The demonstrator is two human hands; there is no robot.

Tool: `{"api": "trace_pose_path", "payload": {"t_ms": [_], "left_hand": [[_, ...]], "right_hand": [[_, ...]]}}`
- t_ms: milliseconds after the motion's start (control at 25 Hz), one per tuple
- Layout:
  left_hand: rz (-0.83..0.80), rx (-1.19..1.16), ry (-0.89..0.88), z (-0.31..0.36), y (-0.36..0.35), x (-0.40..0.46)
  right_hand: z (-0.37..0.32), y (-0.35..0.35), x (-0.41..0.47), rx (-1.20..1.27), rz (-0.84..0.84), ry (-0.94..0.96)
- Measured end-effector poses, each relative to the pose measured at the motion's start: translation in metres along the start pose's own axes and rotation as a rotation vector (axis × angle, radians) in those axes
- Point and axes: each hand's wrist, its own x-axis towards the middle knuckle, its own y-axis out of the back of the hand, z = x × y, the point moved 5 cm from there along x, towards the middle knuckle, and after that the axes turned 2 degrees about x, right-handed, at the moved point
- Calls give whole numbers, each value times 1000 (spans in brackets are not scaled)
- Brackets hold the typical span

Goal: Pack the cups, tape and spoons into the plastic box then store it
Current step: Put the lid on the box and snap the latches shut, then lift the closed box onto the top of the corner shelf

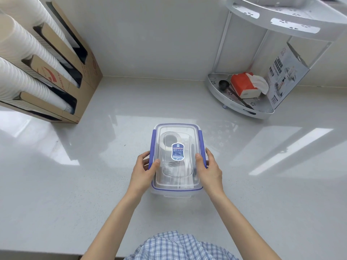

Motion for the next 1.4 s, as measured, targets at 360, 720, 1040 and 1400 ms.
{"api": "trace_pose_path", "payload": {"t_ms": [360,720,1040,1400], "left_hand": [[-262,-161,152,14,0,6],[-326,-207,-48,95,-13,9],[-349,-209,-190,182,-29,12],[-483,-254,-299,276,-51,6]], "right_hand": [[-9,19,2,27,-49,-29],[-72,68,22,108,1,103],[-148,121,38,85,15,302],[-229,190,42,96,36,377]]}}
